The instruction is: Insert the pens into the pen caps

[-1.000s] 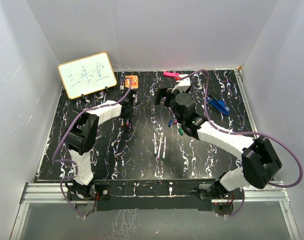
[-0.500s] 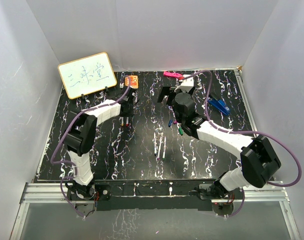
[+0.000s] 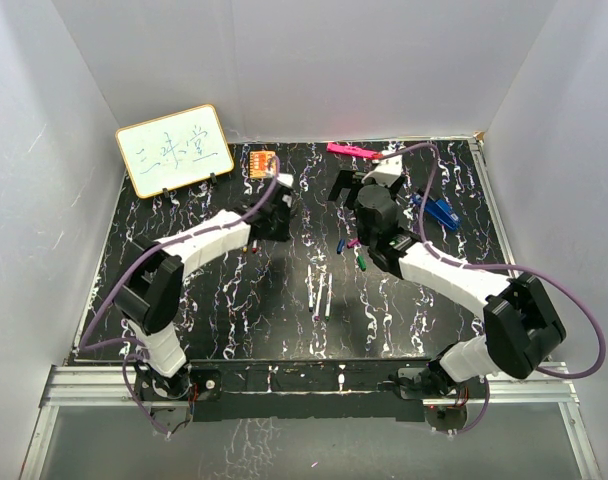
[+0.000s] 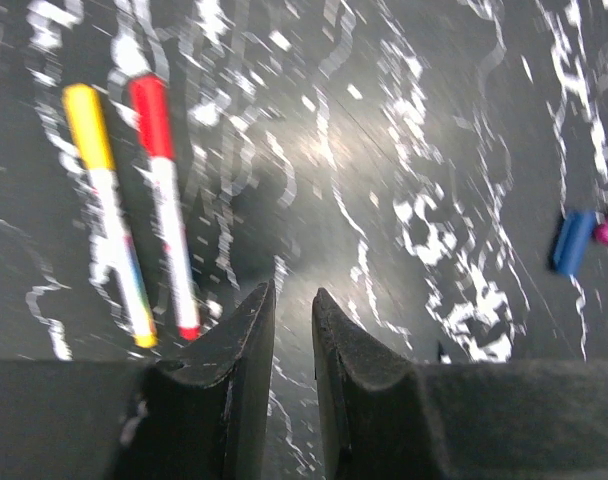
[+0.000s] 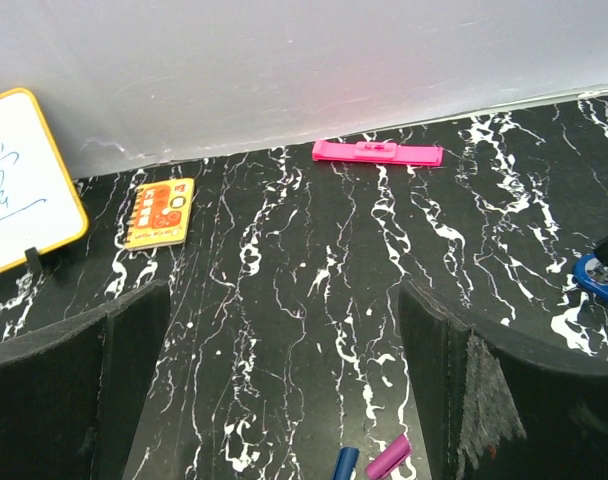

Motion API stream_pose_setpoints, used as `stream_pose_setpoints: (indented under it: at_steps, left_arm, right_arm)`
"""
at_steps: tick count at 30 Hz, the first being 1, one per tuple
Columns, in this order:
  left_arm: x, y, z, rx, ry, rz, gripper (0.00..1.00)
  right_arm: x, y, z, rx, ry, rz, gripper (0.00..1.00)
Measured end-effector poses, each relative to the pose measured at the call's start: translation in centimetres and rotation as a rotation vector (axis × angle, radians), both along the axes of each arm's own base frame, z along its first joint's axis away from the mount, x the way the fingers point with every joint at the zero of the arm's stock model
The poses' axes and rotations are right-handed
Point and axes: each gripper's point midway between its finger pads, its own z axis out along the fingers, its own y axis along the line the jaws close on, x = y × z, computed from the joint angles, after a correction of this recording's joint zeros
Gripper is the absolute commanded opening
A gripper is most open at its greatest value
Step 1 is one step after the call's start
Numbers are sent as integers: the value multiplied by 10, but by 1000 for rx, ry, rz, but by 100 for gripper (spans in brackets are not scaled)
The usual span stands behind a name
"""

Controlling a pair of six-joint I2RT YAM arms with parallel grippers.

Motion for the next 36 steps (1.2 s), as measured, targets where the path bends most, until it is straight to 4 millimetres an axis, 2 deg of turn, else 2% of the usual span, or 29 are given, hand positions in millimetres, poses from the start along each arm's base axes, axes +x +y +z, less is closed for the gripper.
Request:
stream_pose_setpoints:
  at_steps: [6,10,19,25,36]
  left_arm:
    - [-62,-35,-25,48,107,-150,22]
    - [-76,-42,-30,57,135,-176,23]
    - [-108,-54,-66,126,233,-228,36]
    - [-117,-63,-71,133,248,-253,40]
    - [-115,-61,-68,155,232,-228,41]
  right_arm:
    - [3,-33,-7,41,11,-71,91]
    - [8,-44,-10,63,21,-91,90]
    - [8,-39,-14,81,38,-56,89]
    - [9,-36,-17,83,47,-33,89]
    - [9,-31,-26,77,73,-10,89]
